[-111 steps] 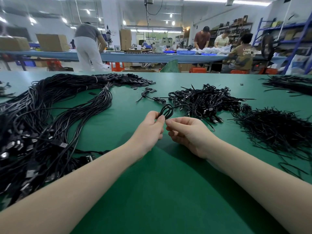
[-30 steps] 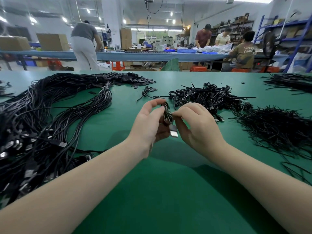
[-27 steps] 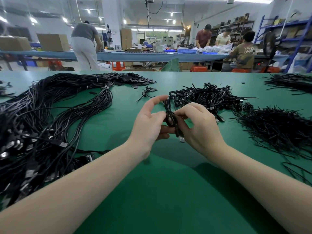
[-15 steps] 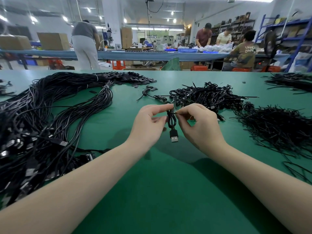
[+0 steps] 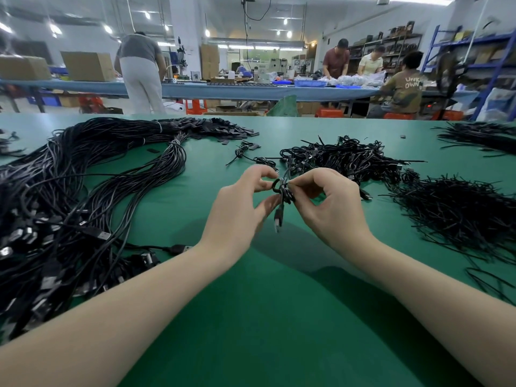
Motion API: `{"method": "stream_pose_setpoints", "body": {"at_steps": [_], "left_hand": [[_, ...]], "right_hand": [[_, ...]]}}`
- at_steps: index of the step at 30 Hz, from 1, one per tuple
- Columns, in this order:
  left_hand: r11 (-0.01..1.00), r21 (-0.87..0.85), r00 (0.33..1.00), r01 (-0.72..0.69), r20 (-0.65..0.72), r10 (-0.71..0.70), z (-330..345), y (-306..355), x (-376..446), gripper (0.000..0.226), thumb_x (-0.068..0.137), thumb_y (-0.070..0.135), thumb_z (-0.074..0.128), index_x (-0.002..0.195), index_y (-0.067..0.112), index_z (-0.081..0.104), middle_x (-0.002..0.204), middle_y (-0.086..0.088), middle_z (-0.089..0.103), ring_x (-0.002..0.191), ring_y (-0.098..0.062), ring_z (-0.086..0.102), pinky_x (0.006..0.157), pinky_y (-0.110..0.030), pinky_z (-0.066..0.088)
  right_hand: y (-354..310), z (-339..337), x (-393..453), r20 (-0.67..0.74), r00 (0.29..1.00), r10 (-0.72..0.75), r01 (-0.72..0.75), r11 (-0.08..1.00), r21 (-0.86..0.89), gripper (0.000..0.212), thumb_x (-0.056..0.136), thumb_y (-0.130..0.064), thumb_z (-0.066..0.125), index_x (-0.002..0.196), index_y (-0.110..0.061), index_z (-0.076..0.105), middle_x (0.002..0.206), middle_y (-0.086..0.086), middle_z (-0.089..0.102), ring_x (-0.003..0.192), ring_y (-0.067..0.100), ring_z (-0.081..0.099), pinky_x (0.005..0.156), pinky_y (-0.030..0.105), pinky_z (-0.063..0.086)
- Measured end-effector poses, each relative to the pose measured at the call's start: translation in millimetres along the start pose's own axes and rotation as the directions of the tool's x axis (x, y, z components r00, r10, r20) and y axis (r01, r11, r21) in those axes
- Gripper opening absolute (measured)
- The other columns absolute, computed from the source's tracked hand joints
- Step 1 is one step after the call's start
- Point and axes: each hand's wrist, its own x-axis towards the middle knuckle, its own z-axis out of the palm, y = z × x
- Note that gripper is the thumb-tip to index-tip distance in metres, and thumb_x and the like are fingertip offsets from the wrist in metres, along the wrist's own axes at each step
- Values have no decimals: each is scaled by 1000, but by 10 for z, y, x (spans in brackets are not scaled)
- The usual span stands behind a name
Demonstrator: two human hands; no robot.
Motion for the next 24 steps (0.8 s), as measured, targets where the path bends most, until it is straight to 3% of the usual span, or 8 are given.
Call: {"method": "stream_pose_setpoints", "body": {"at_steps": [5, 9, 13, 16, 19, 20, 22, 24], "left_hand": [[997, -44, 998, -65, -1, 65, 61, 1, -21, 17, 90, 20, 61, 103, 31, 63, 96, 17, 67, 92, 6, 57, 80, -17, 45], [963, -190, 980, 194, 81, -181, 135, 95, 12, 14, 97, 26, 51, 87, 25, 60, 82, 13, 66, 80, -2, 61, 76, -19, 48], [606, -533, 805, 590, 336, -488, 118, 200, 63, 11, 97, 22, 51, 89, 19, 57, 71, 2, 65, 57, -8, 63, 54, -19, 49], [385, -644, 718, 662, 397, -571, 60, 241, 97, 9, 94, 15, 53, 100, 22, 49, 59, 2, 63, 43, -9, 54, 44, -16, 44], [160, -696, 649, 700, 527, -549, 17, 251, 102, 8, 94, 17, 51, 89, 22, 54, 52, 4, 59, 38, -8, 51, 43, -14, 43], [137, -698, 651, 703, 555, -517, -2, 255, 98, 12, 94, 17, 49, 87, 22, 57, 53, 4, 59, 39, -8, 52, 44, -14, 43], [218, -706, 709, 673, 534, -460, -8, 241, 99, 27, 94, 11, 38, 91, 22, 63, 57, 2, 61, 45, -10, 57, 48, -15, 45], [430, -664, 786, 612, 448, -427, 20, 234, 87, 39, 92, 7, 33, 96, 25, 66, 67, 2, 68, 56, -10, 62, 55, -19, 47]], "right_hand": [[12, -13, 3, 9, 1000, 9, -9, 1000, 3, 10, 79, 3, 67, 80, -7, 69, 73, -8, 57, 68, -3, 51, 66, 6, 40], [16, -2, 5, 23, 992, -125, 127, 990, -61, 5, 80, 4, 67, 76, 0, 66, 72, 4, 61, 68, 20, 57, 66, 24, 47], [95, -73, 51, 157, 905, -396, 425, 868, -258, 8, 82, 4, 64, 75, 3, 65, 71, 14, 61, 66, 32, 58, 65, 39, 49], [119, -75, 49, 255, 838, -482, 544, 772, -329, 8, 83, 3, 62, 77, 5, 66, 75, 17, 63, 66, 35, 60, 64, 44, 53], [102, -53, 47, 199, 833, -516, 553, 771, -316, 9, 83, 2, 61, 77, 5, 67, 75, 16, 63, 66, 34, 60, 65, 42, 53], [97, -49, 46, 170, 839, -516, 543, 783, -302, 10, 84, 2, 60, 77, 5, 67, 74, 16, 63, 65, 34, 61, 64, 41, 53], [90, -49, 33, 96, 876, -473, 481, 838, -258, 10, 83, 2, 59, 78, 6, 67, 74, 16, 63, 66, 33, 61, 65, 40, 50], [91, -58, 14, 31, 924, -381, 379, 902, -207, 5, 79, 5, 62, 79, 5, 67, 75, 15, 64, 70, 32, 62, 69, 36, 48]]}}
